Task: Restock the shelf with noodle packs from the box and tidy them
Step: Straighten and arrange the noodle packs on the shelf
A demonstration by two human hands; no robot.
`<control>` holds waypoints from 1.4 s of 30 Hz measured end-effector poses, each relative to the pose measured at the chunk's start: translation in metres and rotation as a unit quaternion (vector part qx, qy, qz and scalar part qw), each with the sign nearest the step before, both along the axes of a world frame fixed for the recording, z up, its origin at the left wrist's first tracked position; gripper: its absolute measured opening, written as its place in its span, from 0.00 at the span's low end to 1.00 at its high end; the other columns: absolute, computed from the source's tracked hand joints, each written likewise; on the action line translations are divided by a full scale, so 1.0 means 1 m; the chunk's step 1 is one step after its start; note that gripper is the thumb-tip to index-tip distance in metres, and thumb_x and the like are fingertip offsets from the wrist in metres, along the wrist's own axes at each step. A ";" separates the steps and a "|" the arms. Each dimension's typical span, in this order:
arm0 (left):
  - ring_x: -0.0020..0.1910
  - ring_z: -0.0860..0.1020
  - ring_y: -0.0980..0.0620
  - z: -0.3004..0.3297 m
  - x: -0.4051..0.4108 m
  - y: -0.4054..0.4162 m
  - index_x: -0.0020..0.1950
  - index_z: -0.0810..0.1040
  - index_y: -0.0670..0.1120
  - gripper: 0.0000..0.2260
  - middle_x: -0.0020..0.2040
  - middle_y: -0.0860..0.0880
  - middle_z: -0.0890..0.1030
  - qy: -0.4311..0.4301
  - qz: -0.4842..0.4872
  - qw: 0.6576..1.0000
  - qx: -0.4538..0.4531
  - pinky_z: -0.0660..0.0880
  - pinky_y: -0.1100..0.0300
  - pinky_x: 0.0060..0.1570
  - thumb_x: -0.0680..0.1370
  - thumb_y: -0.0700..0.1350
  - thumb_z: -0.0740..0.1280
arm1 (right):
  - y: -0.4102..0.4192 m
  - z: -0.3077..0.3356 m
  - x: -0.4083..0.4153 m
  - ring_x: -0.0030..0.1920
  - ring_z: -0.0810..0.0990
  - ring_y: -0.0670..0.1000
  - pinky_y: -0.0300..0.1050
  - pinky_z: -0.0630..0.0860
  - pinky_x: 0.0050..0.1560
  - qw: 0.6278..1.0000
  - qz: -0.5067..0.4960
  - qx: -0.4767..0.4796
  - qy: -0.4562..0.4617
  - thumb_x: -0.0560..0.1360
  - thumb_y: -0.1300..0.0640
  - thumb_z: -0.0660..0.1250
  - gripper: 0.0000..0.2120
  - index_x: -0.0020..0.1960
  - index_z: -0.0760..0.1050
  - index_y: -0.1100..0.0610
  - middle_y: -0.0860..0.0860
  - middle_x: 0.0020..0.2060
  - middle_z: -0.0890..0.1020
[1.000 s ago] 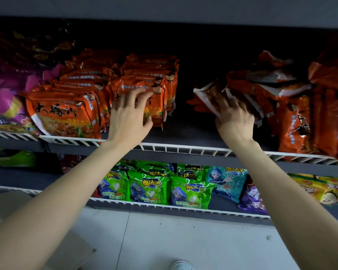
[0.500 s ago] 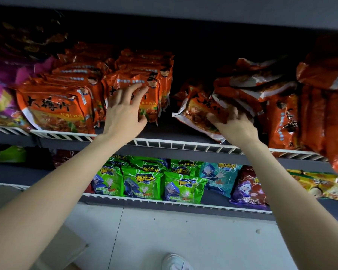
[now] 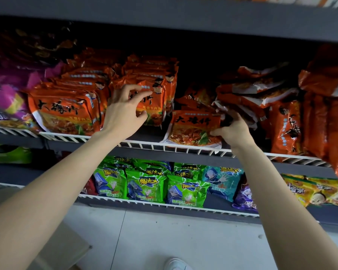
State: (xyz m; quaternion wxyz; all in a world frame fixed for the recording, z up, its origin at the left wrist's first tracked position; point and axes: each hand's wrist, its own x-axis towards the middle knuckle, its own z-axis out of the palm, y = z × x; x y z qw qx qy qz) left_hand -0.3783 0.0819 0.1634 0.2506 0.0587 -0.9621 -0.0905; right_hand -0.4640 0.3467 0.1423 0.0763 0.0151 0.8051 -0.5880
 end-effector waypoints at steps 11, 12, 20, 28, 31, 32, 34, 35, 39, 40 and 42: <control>0.60 0.70 0.45 0.004 0.002 -0.003 0.69 0.70 0.52 0.22 0.68 0.49 0.67 -0.008 -0.022 0.999 0.028 0.79 0.54 0.42 0.75 0.42 0.67 | -0.009 0.018 0.011 0.50 0.82 0.54 0.53 0.80 0.53 0.988 0.053 -0.146 -0.013 0.65 0.73 0.74 0.33 0.66 0.68 0.59 0.51 0.49 0.81; 0.53 0.74 0.49 0.007 0.002 -0.006 0.69 0.70 0.51 0.22 0.68 0.49 0.68 -0.008 -0.030 0.999 0.035 0.78 0.58 0.37 0.76 0.42 0.66 | -0.008 0.020 0.015 0.51 0.81 0.53 0.55 0.79 0.54 0.988 0.059 -0.144 0.020 0.65 0.74 0.73 0.34 0.67 0.67 0.57 0.50 0.50 0.80; 0.50 0.77 0.50 0.036 0.018 -0.014 0.73 0.62 0.58 0.18 0.71 0.54 0.69 -0.073 -0.037 0.977 0.197 0.73 0.59 0.52 0.82 0.55 0.52 | 0.008 0.034 0.053 0.58 0.79 0.52 0.50 0.81 0.51 0.953 0.155 -0.163 0.205 0.70 0.65 0.71 0.37 0.71 0.59 0.42 0.49 0.56 0.79; 0.65 0.71 0.50 0.050 0.023 -0.024 0.71 0.68 0.53 0.21 0.67 0.49 0.73 -0.008 0.005 0.940 0.342 0.64 0.59 0.64 0.81 0.59 0.53 | -0.068 0.028 0.043 0.61 0.76 0.47 0.45 0.78 0.57 0.937 0.229 -0.112 0.237 0.72 0.68 0.70 0.36 0.72 0.60 0.47 0.50 0.61 0.75; 0.60 0.75 0.48 0.051 0.033 -0.025 0.68 0.71 0.46 0.19 0.64 0.46 0.74 0.059 0.018 0.992 0.109 0.66 0.62 0.60 0.77 0.45 0.66 | -0.090 0.016 0.041 0.57 0.74 0.33 0.34 0.76 0.57 0.948 0.199 -0.078 0.236 0.72 0.67 0.70 0.34 0.73 0.60 0.51 0.39 0.57 0.75; 0.61 0.73 0.46 0.047 0.037 -0.022 0.68 0.70 0.46 0.21 0.65 0.45 0.73 0.068 0.019 0.996 0.048 0.65 0.60 0.60 0.76 0.45 0.67 | -0.100 0.013 0.041 0.56 0.74 0.32 0.34 0.75 0.58 0.951 0.185 -0.068 0.239 0.72 0.67 0.70 0.34 0.73 0.61 0.53 0.40 0.56 0.75; 0.67 0.67 0.44 0.034 0.040 -0.015 0.72 0.66 0.47 0.27 0.70 0.45 0.68 0.052 0.019 0.998 -0.025 0.63 0.54 0.64 0.74 0.51 0.69 | -0.122 0.006 0.042 0.60 0.74 0.42 0.42 0.73 0.62 0.953 0.136 -0.041 0.266 0.69 0.68 0.72 0.34 0.72 0.63 0.57 0.49 0.59 0.74; 0.69 0.64 0.43 0.027 0.040 -0.012 0.74 0.63 0.48 0.31 0.73 0.46 0.64 0.035 0.023 0.998 -0.050 0.62 0.51 0.66 0.73 0.54 0.69 | -0.132 0.005 0.043 0.61 0.72 0.50 0.44 0.71 0.63 0.954 0.106 -0.021 0.281 0.68 0.67 0.72 0.35 0.71 0.63 0.59 0.54 0.61 0.72; 0.75 0.53 0.45 0.006 0.029 -0.013 0.78 0.51 0.49 0.42 0.77 0.45 0.53 -0.017 0.043 0.994 -0.100 0.59 0.45 0.69 0.71 0.61 0.69 | -0.150 0.005 0.045 0.52 0.67 0.45 0.31 0.67 0.47 0.959 0.051 -0.014 0.278 0.68 0.69 0.70 0.37 0.72 0.58 0.58 0.57 0.63 0.68; 0.76 0.52 0.45 0.003 0.025 -0.015 0.78 0.50 0.49 0.43 0.78 0.45 0.52 -0.020 0.044 0.993 -0.109 0.58 0.45 0.69 0.71 0.61 0.69 | -0.151 0.003 0.043 0.52 0.69 0.45 0.31 0.70 0.48 0.958 0.049 -0.025 0.281 0.68 0.69 0.70 0.38 0.73 0.57 0.57 0.56 0.63 0.70; 0.76 0.52 0.45 -0.002 0.019 -0.018 0.78 0.50 0.47 0.44 0.78 0.44 0.53 -0.017 0.043 0.990 -0.137 0.54 0.44 0.71 0.70 0.61 0.70 | -0.153 0.000 0.039 0.58 0.74 0.53 0.42 0.74 0.54 0.958 0.057 -0.029 0.278 0.69 0.66 0.71 0.38 0.73 0.56 0.56 0.56 0.63 0.72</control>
